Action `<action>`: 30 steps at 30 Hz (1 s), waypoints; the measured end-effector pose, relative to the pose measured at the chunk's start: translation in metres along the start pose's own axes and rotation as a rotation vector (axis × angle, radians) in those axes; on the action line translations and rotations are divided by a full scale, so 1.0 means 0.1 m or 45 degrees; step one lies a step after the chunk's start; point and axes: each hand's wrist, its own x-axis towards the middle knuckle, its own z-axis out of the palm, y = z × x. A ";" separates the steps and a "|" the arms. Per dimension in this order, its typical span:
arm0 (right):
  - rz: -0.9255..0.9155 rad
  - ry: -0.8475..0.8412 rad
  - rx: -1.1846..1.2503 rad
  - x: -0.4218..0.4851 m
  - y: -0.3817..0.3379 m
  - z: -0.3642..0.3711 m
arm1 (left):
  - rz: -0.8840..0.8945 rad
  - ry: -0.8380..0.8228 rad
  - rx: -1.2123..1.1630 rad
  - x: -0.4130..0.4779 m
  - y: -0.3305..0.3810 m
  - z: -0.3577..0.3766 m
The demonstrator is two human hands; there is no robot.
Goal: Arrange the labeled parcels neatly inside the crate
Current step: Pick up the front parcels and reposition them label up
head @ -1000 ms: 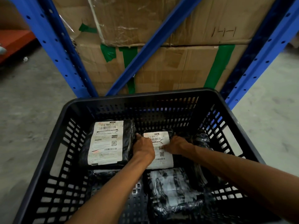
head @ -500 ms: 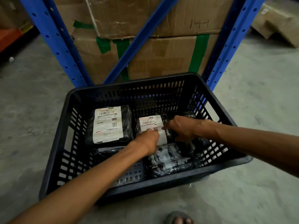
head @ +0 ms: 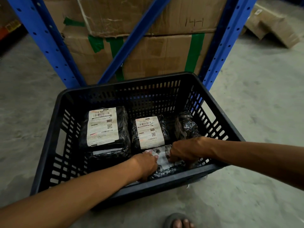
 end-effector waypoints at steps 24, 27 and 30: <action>0.279 0.920 2.689 -0.29 0.31 -0.54 | -0.622 0.836 -2.929 -0.51 -0.77 -0.22; 0.418 1.038 2.598 -0.15 0.34 -0.54 | -0.588 0.809 -2.705 -0.47 -0.75 -0.41; 0.561 1.095 2.540 -0.03 0.49 -0.53 | -0.711 0.912 -2.456 -0.29 -0.71 -0.48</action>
